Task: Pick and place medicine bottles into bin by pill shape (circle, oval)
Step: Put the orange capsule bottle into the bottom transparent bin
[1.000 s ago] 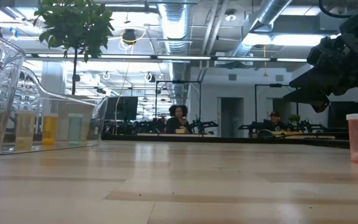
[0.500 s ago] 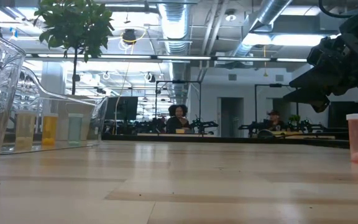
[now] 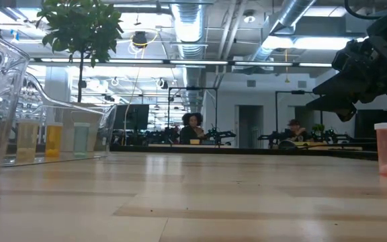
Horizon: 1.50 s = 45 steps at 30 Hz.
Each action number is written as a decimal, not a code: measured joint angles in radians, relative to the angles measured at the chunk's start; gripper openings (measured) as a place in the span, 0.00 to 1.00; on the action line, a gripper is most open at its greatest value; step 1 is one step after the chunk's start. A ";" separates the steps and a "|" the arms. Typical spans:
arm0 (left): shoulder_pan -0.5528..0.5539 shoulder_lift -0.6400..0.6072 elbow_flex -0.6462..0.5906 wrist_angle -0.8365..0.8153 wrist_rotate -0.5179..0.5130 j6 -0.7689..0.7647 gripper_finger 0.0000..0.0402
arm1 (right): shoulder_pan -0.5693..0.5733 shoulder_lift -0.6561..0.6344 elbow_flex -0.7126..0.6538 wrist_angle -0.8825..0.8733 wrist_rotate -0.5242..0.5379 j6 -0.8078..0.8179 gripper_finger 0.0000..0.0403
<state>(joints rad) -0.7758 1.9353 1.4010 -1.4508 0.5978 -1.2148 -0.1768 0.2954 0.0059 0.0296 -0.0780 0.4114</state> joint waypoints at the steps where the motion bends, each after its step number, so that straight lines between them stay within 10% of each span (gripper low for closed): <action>1: -0.002 0.000 -0.001 0.006 0.001 0.006 0.29 | 0.000 0.000 0.000 0.000 0.000 0.000 0.56; 45: 0.005 -0.002 -0.150 0.187 0.073 0.112 0.29 | 0.000 0.000 0.000 0.001 0.000 0.008 0.56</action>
<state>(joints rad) -0.7712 1.9335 1.2514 -1.2640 0.6705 -1.1030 -0.1772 0.2953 0.0061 0.0303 -0.0780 0.4194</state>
